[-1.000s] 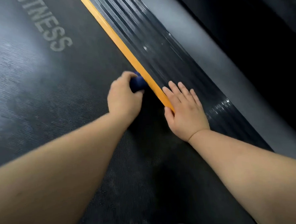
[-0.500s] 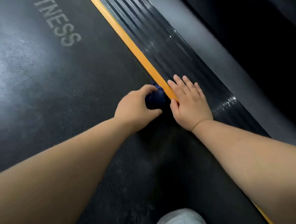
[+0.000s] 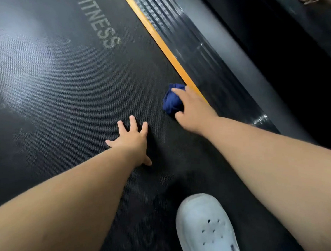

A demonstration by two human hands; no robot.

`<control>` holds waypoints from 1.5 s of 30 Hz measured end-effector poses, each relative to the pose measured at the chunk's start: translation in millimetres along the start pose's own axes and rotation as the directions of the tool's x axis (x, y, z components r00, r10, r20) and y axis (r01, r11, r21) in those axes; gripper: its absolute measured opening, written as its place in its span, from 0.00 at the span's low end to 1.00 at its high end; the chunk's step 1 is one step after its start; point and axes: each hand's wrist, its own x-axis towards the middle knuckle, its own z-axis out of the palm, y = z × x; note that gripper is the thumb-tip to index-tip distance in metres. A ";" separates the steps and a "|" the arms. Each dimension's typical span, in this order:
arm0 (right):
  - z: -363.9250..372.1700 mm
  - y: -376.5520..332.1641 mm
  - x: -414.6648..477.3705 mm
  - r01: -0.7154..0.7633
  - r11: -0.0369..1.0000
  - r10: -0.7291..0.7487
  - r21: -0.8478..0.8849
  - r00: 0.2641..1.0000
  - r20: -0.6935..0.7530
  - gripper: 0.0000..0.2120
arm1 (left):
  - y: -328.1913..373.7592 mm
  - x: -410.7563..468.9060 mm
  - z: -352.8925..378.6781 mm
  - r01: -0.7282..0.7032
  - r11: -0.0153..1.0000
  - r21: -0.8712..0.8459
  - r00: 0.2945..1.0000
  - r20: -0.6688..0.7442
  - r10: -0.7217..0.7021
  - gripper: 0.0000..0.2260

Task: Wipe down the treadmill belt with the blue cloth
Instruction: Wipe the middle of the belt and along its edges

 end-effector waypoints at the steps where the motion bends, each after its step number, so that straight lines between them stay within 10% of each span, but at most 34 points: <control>1: -3.2 -8.9 -8.0 0.011 1.000 -0.010 -0.023 0.999 0.053 0.35 | 0.8 -0.3 -2.0 0.015 1.000 -0.017 1.000 0.009 -0.015 0.57; 7: -50.2 5.0 -32.3 0.163 0.892 -0.077 -0.420 0.974 0.215 0.35 | 2.3 -5.0 -8.3 0.013 1.000 -0.023 1.000 0.009 -0.013 0.59; 20: -26.1 20.4 51.8 0.534 0.653 -0.345 -0.536 0.841 0.418 0.21 | 8.9 8.3 3.5 0.078 0.995 -0.054 0.997 0.009 -0.078 0.62; 32: 10.0 37.4 13.4 0.278 0.929 -0.231 -0.244 0.951 0.207 0.16 | -0.9 -17.3 33.6 0.192 0.959 -0.208 0.956 -0.183 -0.231 0.54; 45: -7.4 31.4 63.7 0.335 0.803 -0.313 -0.493 0.941 0.129 0.16 | -46.5 -47.0 56.3 0.303 0.925 -0.228 0.921 -0.181 -0.346 0.56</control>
